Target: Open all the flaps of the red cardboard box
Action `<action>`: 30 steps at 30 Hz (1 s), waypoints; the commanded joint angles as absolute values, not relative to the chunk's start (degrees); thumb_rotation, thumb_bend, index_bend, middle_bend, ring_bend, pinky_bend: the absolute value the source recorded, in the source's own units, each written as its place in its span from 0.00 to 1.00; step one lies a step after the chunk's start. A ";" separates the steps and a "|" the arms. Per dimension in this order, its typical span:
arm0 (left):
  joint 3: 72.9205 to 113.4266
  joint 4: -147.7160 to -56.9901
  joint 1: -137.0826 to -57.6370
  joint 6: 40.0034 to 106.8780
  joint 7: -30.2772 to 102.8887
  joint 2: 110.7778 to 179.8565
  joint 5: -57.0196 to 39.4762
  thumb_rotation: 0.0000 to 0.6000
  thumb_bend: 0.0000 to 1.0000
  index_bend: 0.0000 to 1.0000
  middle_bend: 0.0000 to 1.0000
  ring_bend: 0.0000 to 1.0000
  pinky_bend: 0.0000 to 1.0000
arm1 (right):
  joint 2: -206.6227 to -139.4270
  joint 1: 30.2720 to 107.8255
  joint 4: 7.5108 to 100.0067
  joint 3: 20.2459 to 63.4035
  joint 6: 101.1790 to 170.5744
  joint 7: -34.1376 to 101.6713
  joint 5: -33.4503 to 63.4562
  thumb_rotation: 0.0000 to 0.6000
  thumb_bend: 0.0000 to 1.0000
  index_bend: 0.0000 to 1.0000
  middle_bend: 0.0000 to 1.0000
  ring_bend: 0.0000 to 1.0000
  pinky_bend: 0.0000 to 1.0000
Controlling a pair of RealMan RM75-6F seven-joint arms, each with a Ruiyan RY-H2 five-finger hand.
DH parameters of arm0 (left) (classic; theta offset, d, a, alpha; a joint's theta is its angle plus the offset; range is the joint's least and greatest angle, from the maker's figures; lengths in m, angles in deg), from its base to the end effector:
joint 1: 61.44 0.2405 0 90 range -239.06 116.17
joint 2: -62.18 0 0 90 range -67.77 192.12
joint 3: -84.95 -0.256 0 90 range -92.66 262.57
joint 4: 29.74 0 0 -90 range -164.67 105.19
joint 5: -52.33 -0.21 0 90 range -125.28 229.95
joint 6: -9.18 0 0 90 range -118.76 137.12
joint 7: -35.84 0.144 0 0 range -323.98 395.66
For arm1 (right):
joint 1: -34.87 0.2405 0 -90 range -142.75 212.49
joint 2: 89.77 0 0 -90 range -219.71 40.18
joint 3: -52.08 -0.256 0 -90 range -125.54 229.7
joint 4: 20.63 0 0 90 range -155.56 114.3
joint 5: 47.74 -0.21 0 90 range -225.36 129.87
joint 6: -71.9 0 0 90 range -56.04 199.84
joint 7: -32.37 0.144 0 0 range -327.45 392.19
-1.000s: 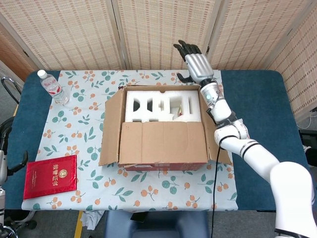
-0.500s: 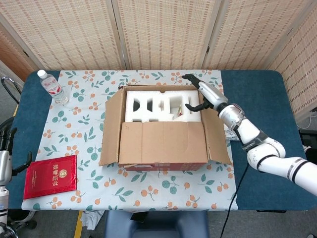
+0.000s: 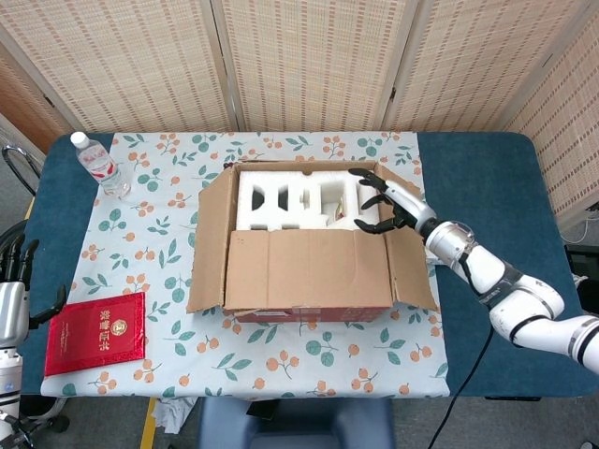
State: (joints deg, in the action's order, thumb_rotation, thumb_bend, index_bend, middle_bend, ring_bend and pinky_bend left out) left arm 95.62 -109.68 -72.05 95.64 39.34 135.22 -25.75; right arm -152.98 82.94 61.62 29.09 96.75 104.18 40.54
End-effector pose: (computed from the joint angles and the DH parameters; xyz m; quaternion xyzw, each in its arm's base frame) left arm -0.3233 0.2408 0.1620 -0.5415 -0.3174 -0.4083 0.6628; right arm -0.1281 -0.4232 0.1213 0.5434 -0.6855 0.4556 0.1653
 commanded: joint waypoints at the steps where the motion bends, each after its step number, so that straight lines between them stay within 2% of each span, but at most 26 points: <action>1: 95.69 -109.54 -72.08 95.58 39.34 135.28 -25.61 0.62 0.46 0.00 0.00 0.00 0.00 | -154.10 85.60 57.04 35.32 101.69 115.79 49.57 1.00 0.42 0.00 0.00 0.00 0.26; 3: 95.65 -109.46 -72.08 95.47 39.37 135.34 -25.55 0.62 0.46 0.00 0.00 0.00 0.00 | -154.98 87.29 54.60 38.26 103.95 120.37 52.18 1.00 0.42 0.00 0.00 0.00 0.26; 6: 95.61 -109.42 -72.11 95.36 39.41 135.34 -25.54 0.62 0.46 0.00 0.00 0.00 0.00 | -155.47 88.47 53.07 40.30 105.51 123.58 53.72 1.00 0.42 0.00 0.00 0.00 0.26; 10: 95.79 -109.28 -72.10 95.38 38.85 135.32 -25.41 0.62 0.46 0.00 0.00 0.00 0.00 | -156.60 91.67 49.92 46.10 109.62 131.49 57.61 1.00 0.42 0.00 0.00 0.00 0.26; 17: 95.73 -109.30 -72.15 95.37 38.60 135.30 -25.64 0.62 0.46 0.00 0.00 0.00 0.00 | -156.06 94.07 48.53 52.32 115.71 138.53 59.43 1.00 0.42 0.00 0.00 0.00 0.29; 24: 95.63 -108.95 -72.45 95.21 39.10 135.63 -25.89 0.62 0.46 0.00 0.00 0.00 0.00 | -153.85 94.76 49.29 55.06 120.58 140.64 58.27 1.00 0.42 0.00 0.00 0.00 0.31; 30: 95.57 -108.75 -72.63 95.27 39.40 135.90 -26.15 0.62 0.46 0.00 0.00 0.00 0.00 | -149.01 94.69 54.05 56.13 124.90 139.89 57.63 1.00 0.42 0.00 0.00 0.00 0.32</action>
